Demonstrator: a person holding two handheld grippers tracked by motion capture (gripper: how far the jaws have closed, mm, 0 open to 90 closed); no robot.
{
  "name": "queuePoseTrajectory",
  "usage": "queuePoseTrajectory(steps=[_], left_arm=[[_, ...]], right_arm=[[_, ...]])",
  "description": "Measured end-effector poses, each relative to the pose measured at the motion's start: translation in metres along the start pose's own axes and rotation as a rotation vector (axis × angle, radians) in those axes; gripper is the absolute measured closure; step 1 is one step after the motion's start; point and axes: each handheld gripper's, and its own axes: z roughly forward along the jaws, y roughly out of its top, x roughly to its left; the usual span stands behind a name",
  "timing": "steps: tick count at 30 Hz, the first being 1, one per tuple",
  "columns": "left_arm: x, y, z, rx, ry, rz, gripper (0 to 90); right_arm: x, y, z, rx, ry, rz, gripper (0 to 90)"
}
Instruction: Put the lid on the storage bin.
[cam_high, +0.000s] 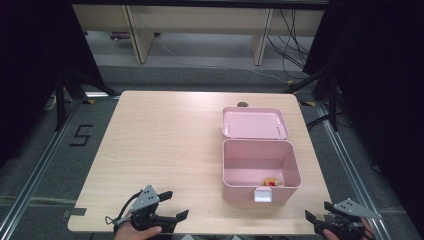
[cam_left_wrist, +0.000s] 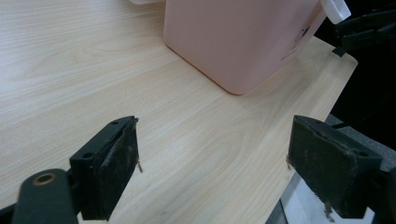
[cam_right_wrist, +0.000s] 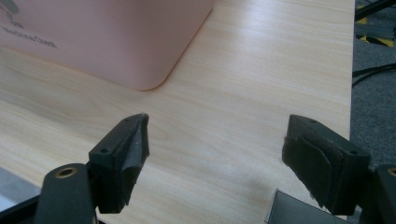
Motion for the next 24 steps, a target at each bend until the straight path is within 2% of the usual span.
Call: queuePoseTrajectory(steps=[2, 4, 7, 10, 11, 12, 14, 18, 24], left_arm=[[0.0, 0.0, 0.0, -0.004, -0.005, 0.001, 15.6], [0.0, 0.001, 0.001, -0.012, -0.008, 0.007, 15.7], [-0.002, 0.005, 0.001, -0.014, 0.002, 0.008, 15.8], [-0.004, 0.009, 0.003, -0.032, -0.007, 0.003, 15.9], [-0.005, 0.012, 0.002, -0.018, 0.0, 0.013, 16.0], [-0.005, 0.013, 0.003, -0.021, -0.005, 0.019, 16.1], [-0.007, 0.016, 0.005, -0.025, -0.006, 0.015, 16.3], [-0.012, 0.024, 0.008, -0.043, -0.019, 0.03, 18.2], [-0.021, 0.041, 0.014, -0.07, -0.037, 0.077, 20.8]], right_arm=[[0.0, 0.0, 0.001, -0.001, -0.008, -0.01, 23.2], [0.0, -0.001, 0.002, 0.001, 0.004, -0.003, 23.5], [0.0, 0.0, 0.001, 0.001, 0.002, -0.005, 23.6], [-0.001, 0.0, 0.001, 0.012, 0.006, -0.024, 23.6], [-0.002, 0.001, 0.001, 0.012, 0.0, -0.042, 23.6], [-0.001, 0.0, 0.002, 0.01, 0.005, -0.032, 23.7], [-0.002, 0.001, 0.001, 0.013, -0.011, -0.047, 23.7], [-0.003, 0.001, 0.001, 0.013, -0.007, -0.045, 23.8], [-0.003, 0.001, 0.001, 0.014, -0.003, -0.043, 23.9]])
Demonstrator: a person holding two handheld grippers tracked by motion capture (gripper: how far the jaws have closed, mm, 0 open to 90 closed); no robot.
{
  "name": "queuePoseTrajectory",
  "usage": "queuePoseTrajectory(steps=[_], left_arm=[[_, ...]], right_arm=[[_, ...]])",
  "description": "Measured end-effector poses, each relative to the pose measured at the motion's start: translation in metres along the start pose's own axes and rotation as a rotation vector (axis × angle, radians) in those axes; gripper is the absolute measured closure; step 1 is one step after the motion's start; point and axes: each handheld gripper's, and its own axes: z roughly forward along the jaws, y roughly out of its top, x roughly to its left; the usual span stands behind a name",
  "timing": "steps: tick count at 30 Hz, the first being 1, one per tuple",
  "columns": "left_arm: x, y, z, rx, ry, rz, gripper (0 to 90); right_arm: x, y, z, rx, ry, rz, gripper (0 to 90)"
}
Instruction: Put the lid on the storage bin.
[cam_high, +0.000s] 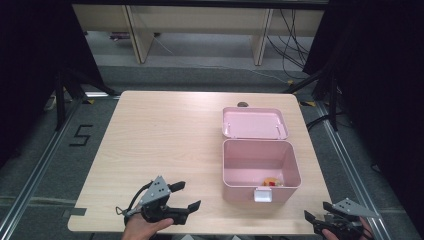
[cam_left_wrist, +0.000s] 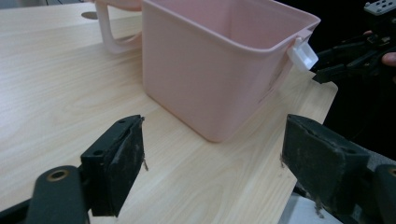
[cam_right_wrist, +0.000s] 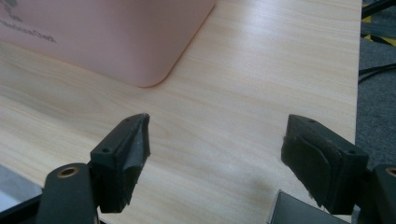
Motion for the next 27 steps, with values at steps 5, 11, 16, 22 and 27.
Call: queuePoseTrajectory(steps=[5, 11, 16, 22, 27], left_arm=[[-0.002, 0.008, 0.009, -0.013, -0.02, 0.005, 23.9], [-0.009, 0.022, 0.022, -0.008, -0.03, 0.013, 27.8], [-0.013, 0.029, 0.034, 0.005, -0.039, 0.012, 31.0], [-0.014, 0.039, 0.05, 0.023, -0.029, 0.0, 34.7], [-0.015, 0.045, 0.061, 0.039, -0.024, -0.005, 37.0]], right_arm=[[-0.001, 0.0, 0.001, -0.003, -0.002, -0.005, 24.1], [0.0, -0.001, 0.002, -0.021, -0.007, -0.004, 24.4], [0.001, -0.001, 0.003, -0.016, 0.007, 0.01, 24.4], [0.0, -0.001, 0.003, -0.02, 0.012, 0.003, 24.5], [0.0, -0.001, 0.003, -0.024, 0.014, 0.003, 24.6]])
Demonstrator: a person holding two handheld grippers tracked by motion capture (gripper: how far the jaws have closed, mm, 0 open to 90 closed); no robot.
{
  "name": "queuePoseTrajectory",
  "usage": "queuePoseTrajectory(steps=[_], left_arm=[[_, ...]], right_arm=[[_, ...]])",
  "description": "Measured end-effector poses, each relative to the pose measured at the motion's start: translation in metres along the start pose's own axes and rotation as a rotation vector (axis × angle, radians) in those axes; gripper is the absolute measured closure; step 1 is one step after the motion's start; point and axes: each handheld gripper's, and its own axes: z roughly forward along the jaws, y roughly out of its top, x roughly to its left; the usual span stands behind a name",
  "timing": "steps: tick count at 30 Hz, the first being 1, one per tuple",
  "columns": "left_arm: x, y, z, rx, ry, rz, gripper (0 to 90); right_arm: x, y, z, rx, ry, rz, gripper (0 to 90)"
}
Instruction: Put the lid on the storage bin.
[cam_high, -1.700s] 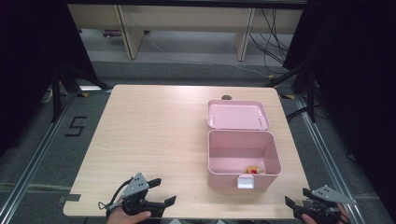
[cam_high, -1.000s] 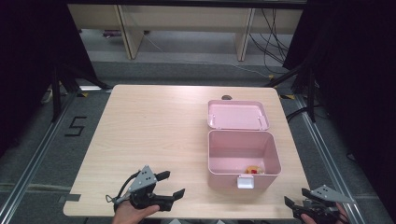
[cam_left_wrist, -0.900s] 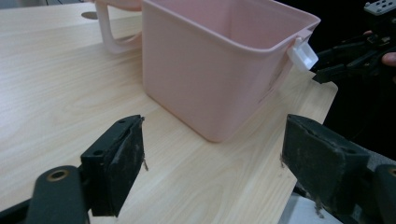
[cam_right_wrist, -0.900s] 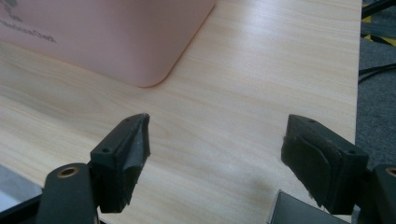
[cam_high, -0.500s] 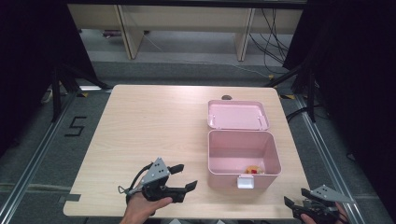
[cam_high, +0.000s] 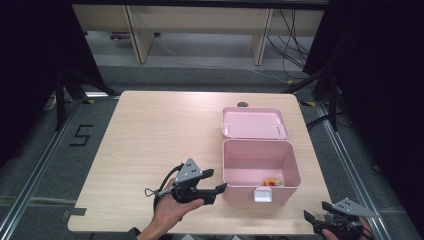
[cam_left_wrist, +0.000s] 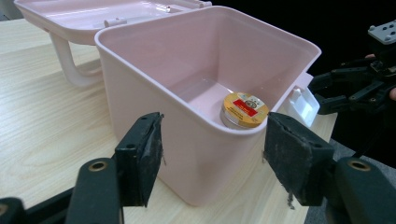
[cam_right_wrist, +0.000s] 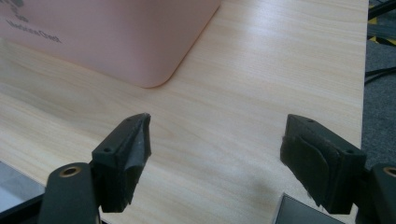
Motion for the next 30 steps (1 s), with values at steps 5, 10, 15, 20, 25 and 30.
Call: queuePoseTrajectory(steps=[5, 10, 15, 20, 25, 30], left_arm=[[0.002, 0.004, 0.009, 0.004, 0.013, -0.008, 39.7], [0.005, 0.009, 0.014, 0.003, 0.025, -0.016, 41.9], [0.005, 0.011, 0.017, 0.006, 0.024, -0.016, 44.1], [0.006, 0.011, 0.021, 0.003, 0.028, -0.019, 47.1], [0.006, 0.01, 0.026, 0.009, 0.049, -0.026, 49.6], [0.005, 0.008, 0.029, 0.017, 0.052, -0.045, 52.4]], right_arm=[[-0.001, 0.0, 0.0, -0.005, -0.002, -0.009, 24.6], [0.0, 0.0, 0.0, -0.001, -0.002, -0.01, 24.6], [0.0, -0.001, 0.001, -0.001, 0.006, -0.002, 24.7], [0.001, -0.001, 0.0, -0.001, 0.009, 0.003, 24.7], [0.001, 0.0, 0.0, -0.004, 0.011, -0.005, 24.7], [0.0, 0.0, 0.0, -0.005, 0.015, -0.005, 24.7]])
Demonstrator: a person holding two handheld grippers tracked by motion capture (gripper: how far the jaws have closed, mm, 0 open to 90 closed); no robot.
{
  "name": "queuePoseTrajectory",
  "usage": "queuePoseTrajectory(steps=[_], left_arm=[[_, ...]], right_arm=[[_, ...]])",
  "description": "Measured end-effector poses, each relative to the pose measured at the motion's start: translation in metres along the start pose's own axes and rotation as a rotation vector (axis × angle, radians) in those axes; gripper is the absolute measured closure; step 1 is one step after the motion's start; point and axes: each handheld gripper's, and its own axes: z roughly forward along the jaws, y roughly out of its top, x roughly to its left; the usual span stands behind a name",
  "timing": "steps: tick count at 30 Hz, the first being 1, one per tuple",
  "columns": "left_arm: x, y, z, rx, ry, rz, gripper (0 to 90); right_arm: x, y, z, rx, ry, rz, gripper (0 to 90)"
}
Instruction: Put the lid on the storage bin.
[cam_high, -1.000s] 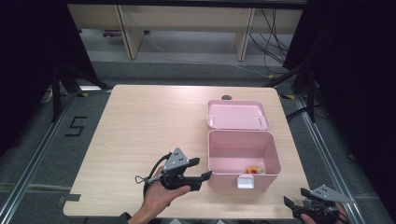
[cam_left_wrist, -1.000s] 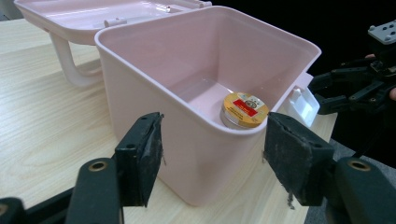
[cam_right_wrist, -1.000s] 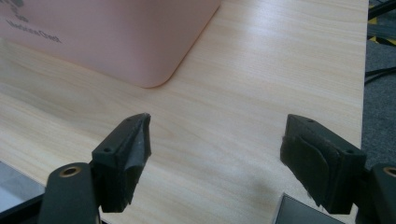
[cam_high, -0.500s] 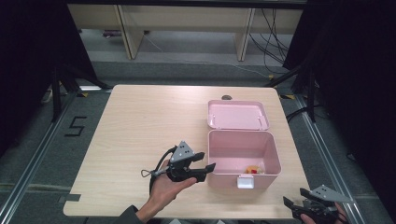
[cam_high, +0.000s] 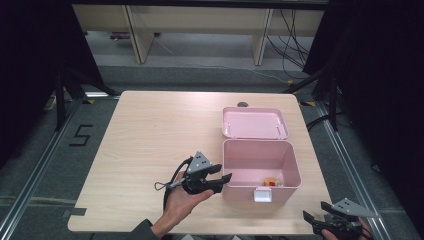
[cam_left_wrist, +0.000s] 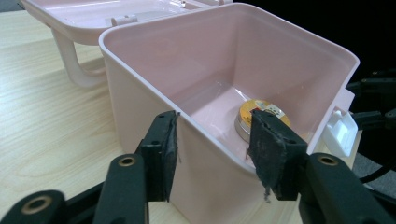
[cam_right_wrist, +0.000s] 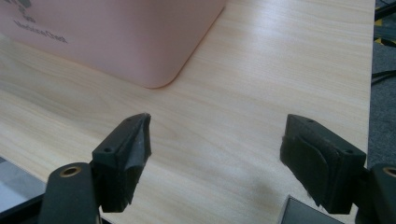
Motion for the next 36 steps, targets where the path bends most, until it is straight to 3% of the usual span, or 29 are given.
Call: queuePoseTrajectory(steps=[9, 14, 18, 24, 28, 29, 35, 36], left_arm=[[-0.004, -0.002, 0.005, -0.005, 0.046, -0.046, 52.3], [-0.005, -0.002, 0.008, -0.016, 0.059, -0.057, 52.2], [-0.007, 0.0, 0.01, -0.009, 0.087, -0.041, 51.6], [0.0, 0.002, 0.011, -0.027, 0.106, -0.056, 48.8], [-0.004, 0.001, 0.005, -0.058, 0.112, 0.033, 51.2], [-0.006, 0.001, 0.004, -0.036, 0.101, 0.042, 52.3], [-0.005, -0.001, 0.0, -0.039, 0.079, 0.019, 53.9], [-0.005, -0.001, -0.001, -0.04, 0.085, 0.035, 53.8]], right_arm=[[0.0, 0.0, 0.0, -0.005, 0.002, -0.004, 24.7], [0.0, 0.001, 0.0, -0.006, -0.004, -0.006, 24.8], [0.0, 0.001, 0.0, -0.003, -0.002, -0.002, 24.8], [-0.001, 0.001, 0.001, -0.006, 0.0, -0.006, 24.8], [-0.001, 0.001, 0.001, -0.007, 0.002, -0.006, 24.8], [-0.001, 0.001, 0.001, -0.008, 0.002, -0.008, 24.8], [0.0, 0.001, 0.001, -0.009, 0.002, -0.012, 24.9], [-0.001, 0.001, 0.001, -0.008, 0.001, -0.012, 24.9]])
